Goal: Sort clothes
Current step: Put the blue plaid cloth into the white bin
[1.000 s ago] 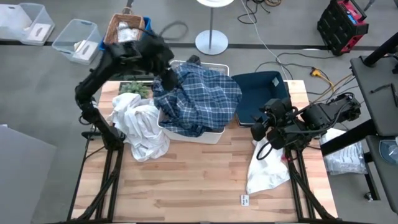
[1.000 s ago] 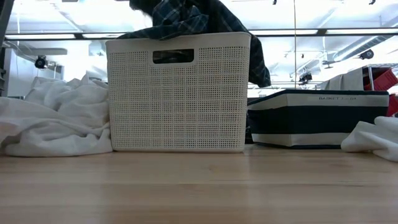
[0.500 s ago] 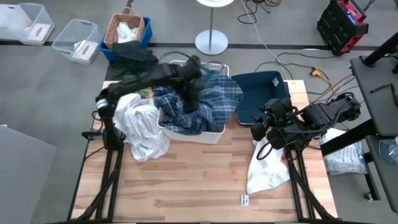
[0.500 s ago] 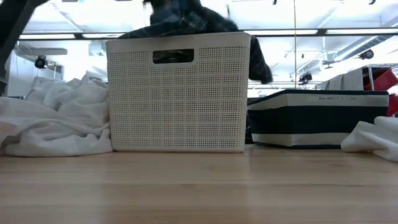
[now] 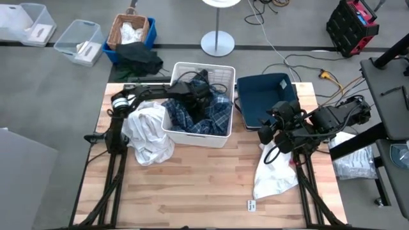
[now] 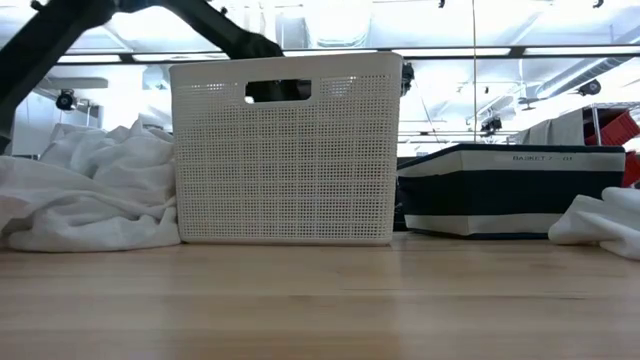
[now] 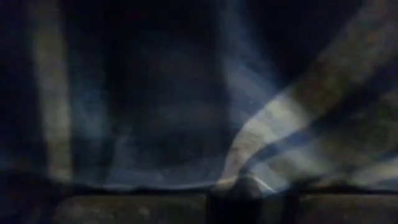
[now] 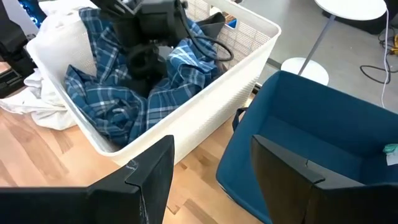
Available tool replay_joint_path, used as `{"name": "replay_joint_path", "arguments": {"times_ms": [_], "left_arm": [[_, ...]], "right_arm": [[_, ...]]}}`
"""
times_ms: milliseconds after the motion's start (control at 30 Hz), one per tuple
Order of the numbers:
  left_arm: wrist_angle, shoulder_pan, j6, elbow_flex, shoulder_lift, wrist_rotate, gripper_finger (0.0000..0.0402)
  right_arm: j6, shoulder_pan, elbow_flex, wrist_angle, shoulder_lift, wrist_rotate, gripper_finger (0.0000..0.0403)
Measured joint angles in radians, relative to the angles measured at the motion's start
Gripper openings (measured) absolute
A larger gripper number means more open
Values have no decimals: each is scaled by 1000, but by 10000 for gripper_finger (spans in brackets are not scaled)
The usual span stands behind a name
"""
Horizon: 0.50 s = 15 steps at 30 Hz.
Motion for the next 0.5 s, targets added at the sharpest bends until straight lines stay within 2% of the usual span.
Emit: {"name": "replay_joint_path", "arguments": {"times_ms": [100,500], "left_arm": [[25,0,-14,4,55,-1,0],[147,-6,-80,-1,70,-75,0]], "right_arm": [[3,0,-2,-1,0,0,203],[11,0,-6,-2,0,1,203]]}}
